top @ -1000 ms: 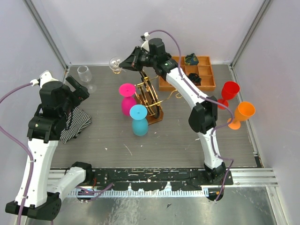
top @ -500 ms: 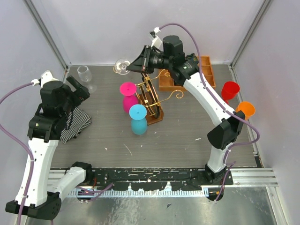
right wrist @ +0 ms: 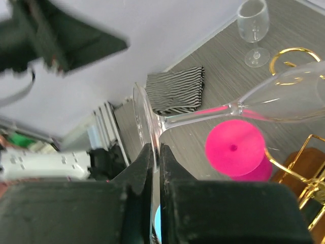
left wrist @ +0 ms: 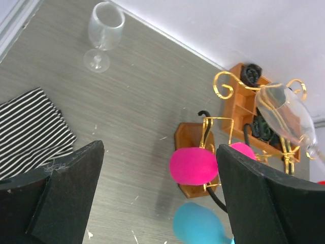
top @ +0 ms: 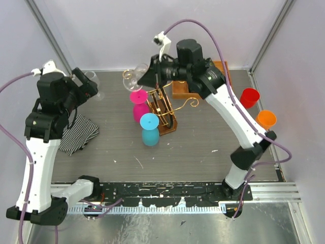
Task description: Take the wine glass off the wine glass rack
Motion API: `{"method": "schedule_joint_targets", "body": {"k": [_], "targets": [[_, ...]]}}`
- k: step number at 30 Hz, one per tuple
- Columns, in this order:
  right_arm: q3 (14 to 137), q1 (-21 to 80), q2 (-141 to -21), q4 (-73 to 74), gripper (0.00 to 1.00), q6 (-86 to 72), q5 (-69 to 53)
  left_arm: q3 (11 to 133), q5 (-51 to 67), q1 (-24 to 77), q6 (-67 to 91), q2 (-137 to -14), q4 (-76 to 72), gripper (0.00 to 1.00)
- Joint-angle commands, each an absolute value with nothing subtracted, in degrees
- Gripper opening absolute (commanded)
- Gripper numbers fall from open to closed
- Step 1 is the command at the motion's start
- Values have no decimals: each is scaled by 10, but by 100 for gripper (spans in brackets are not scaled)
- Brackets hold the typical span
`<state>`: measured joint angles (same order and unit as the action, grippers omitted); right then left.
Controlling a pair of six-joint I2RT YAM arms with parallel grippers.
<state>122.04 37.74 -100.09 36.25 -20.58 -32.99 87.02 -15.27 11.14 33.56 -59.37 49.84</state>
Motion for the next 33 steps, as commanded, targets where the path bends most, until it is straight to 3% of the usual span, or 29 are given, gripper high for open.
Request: {"method": "schedule_joint_targets", "body": {"k": [1, 7, 10, 13, 22, 33], "targets": [[1151, 477, -858, 323, 1, 44, -237, 961, -84, 111, 287, -646, 513, 99], [946, 664, -738, 258, 1, 356, 18, 1098, 17, 107, 259, -743, 541, 99], [891, 725, -745, 254, 1, 483, 195, 1125, 88, 104, 254, -767, 532, 99], [863, 738, -766, 228, 1, 548, 287, 1131, 153, 104, 250, -772, 526, 99], [856, 738, -786, 166, 1, 587, 307, 1110, 247, 103, 271, -746, 505, 98], [874, 742, -813, 155, 1, 589, 286, 1099, 268, 103, 275, -766, 518, 99]]}}
